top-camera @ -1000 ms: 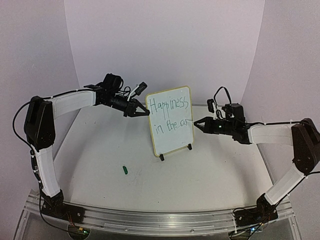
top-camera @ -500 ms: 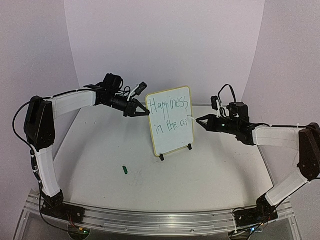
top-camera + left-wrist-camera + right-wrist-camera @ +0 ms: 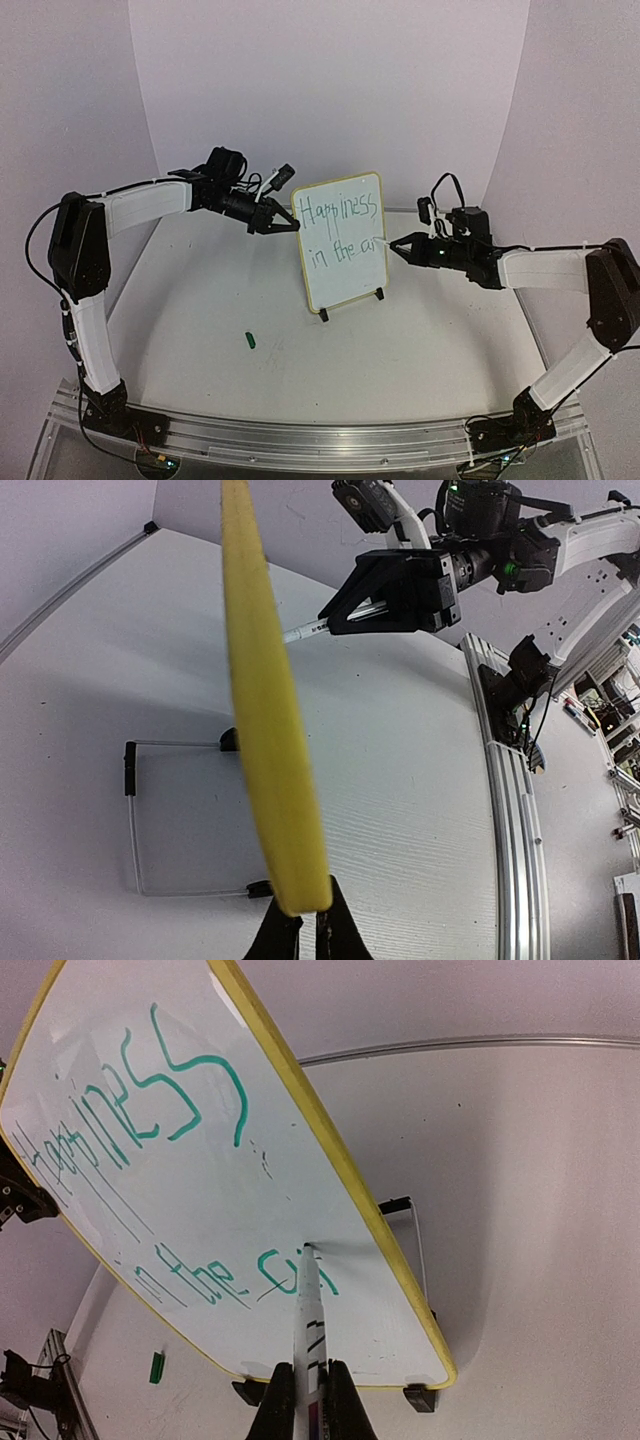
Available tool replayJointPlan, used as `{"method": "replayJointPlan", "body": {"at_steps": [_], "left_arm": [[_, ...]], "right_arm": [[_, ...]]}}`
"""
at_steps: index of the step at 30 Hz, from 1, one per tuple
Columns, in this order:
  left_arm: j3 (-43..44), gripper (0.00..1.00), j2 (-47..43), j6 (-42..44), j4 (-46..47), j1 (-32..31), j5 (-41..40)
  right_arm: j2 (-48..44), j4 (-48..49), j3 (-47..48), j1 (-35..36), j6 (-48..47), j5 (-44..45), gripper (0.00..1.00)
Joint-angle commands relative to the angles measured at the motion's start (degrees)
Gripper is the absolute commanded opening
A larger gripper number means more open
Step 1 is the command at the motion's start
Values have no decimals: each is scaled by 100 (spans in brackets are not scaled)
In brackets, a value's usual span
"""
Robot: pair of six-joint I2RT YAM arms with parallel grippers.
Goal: Write a sentence on the whiteboard
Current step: Write on the whiteboard with the whiteboard marker without the cap.
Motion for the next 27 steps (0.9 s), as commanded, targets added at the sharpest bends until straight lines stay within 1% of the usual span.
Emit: {"method": "replayJointPlan", "body": {"at_steps": [1,9,15,27], "left_arm": [[-39,0,82,50,-707,-229,-205],[-40,0,76,58,-708,-229,-202],[-43,0,69,63,-716,-238,-216],[-32,0,73,58,-719,-238,-215]], "right_arm": [[56,251,205,-2,93,259,0],[-121,248,36,-6,125,543,0],[54,209,44,-10,143,323,0],[128,195,-367,-3,192,216,0]]}}
